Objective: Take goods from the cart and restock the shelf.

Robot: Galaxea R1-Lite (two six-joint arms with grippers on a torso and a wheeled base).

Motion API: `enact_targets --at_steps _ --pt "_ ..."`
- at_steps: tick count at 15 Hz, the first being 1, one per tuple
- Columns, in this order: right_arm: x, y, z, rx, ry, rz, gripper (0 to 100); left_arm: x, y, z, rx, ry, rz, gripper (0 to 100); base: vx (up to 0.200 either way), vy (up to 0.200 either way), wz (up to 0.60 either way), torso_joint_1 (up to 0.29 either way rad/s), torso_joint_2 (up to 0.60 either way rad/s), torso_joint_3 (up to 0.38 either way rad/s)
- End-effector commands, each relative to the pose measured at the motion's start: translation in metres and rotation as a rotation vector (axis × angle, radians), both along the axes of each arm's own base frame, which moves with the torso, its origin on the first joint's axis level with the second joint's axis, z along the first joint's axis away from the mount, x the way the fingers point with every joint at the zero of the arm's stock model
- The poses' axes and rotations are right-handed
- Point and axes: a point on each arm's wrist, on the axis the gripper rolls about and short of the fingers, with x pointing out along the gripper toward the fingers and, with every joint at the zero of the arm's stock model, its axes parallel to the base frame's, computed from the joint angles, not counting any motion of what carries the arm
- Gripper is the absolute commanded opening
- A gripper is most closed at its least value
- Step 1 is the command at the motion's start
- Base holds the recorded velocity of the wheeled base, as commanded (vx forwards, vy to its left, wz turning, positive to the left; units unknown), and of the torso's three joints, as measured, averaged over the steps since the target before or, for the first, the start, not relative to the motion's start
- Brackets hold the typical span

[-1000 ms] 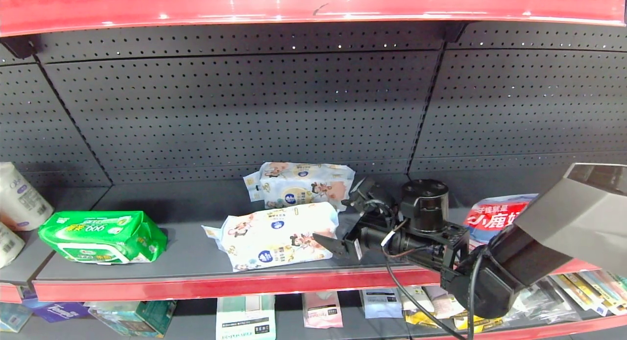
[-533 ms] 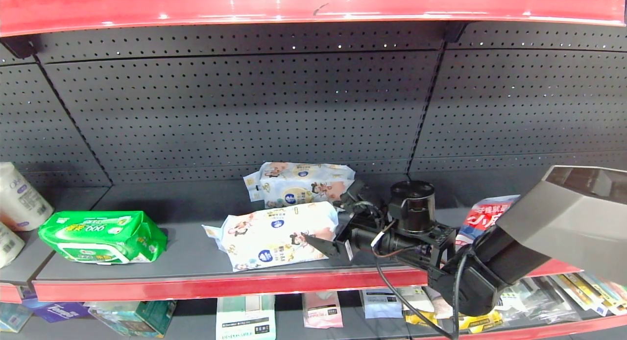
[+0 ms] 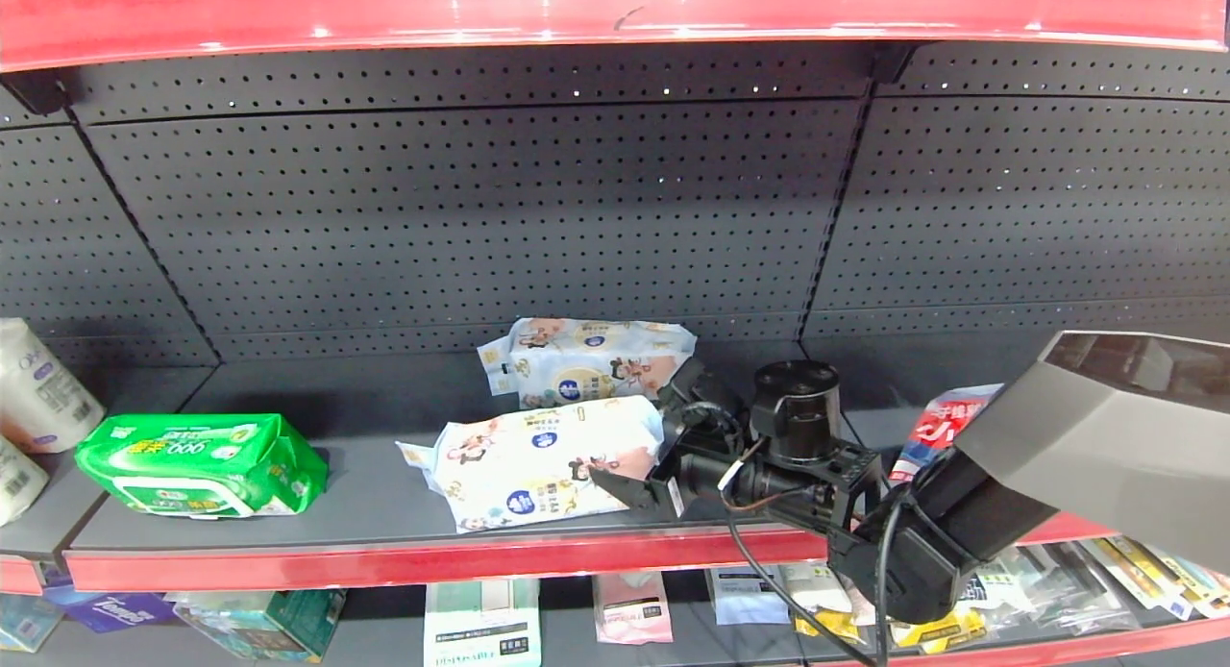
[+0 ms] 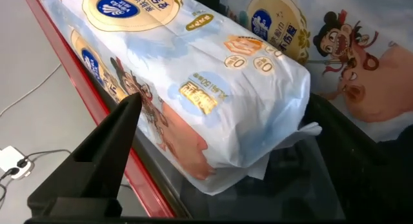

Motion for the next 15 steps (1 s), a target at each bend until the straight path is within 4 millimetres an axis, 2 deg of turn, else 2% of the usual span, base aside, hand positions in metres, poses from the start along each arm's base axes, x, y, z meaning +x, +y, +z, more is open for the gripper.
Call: enact_targets --at_steps 1,3,4,12,15 --pt "-0.0012 0.0018 -0.0001 0.001 0.0 0.006 100 0.0 0.0 -0.0001 0.002 -0.001 0.001 100 0.0 0.0 0.0 0.0 0.0 0.0" --pt "-0.0012 0.0018 0.0 0.001 -0.001 0.004 100 0.0 0.0 -0.0001 0.002 -0.001 0.001 100 0.0 0.0 0.0 0.0 0.0 0.0" --pt "-0.0007 0.0014 -0.0005 0.001 0.0 0.003 0 0.0 0.0 -0.0001 0.002 -0.001 0.001 100 0.0 0.0 0.0 0.0 0.0 0.0" --pt "-0.0024 -0.0009 0.0005 -0.002 0.001 -0.008 0 0.0 0.0 -0.0001 0.003 -0.001 0.001 100 0.0 0.0 0.0 0.0 0.0 0.0" --pt "-0.0079 -0.0059 0.008 0.005 -0.003 -0.012 0 0.0 0.0 -0.0001 0.003 -0.001 0.001 100 0.0 0.0 0.0 0.0 0.0 0.0"
